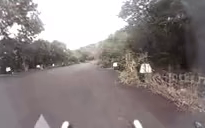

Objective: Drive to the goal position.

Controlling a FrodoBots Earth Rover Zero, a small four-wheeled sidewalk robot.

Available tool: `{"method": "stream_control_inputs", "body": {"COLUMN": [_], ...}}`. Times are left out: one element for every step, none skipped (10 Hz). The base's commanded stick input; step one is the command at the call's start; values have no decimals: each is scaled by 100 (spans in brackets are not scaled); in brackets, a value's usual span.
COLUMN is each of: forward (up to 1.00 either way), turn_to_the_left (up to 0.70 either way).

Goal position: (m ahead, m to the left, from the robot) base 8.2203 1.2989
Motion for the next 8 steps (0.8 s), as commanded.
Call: {"method": "stream_control_inputs", "body": {"forward": [50,50,50,50,50,50,50,50], "turn_to_the_left": [0,0,0,0,0,0,0,0]}}
